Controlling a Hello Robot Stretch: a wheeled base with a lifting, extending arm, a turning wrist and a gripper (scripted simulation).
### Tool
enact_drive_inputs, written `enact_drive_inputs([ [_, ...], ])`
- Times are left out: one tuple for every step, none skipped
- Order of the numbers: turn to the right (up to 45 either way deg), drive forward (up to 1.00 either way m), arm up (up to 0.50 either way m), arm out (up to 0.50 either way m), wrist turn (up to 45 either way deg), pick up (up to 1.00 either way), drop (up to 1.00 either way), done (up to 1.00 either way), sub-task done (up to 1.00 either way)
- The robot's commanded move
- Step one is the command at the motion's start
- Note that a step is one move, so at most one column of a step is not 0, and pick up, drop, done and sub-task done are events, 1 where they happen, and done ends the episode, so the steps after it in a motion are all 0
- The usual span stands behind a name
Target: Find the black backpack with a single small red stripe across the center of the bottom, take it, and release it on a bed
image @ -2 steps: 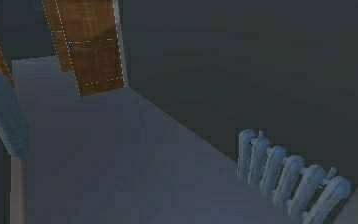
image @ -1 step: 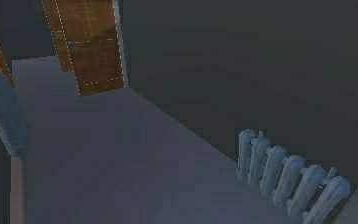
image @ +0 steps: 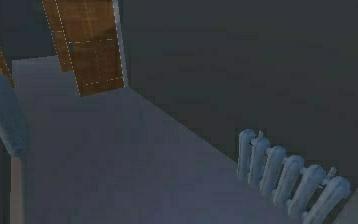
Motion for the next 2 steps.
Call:
enact_drive_inputs([
  [0.0, 0.0, 0.0, 0.0, -45.0, 0.0, 0.0, 0.0, 0.0],
  [0.0, 0.0, 0.0, 0.0, -45.0, 0.0, 0.0, 0.0, 0.0],
])
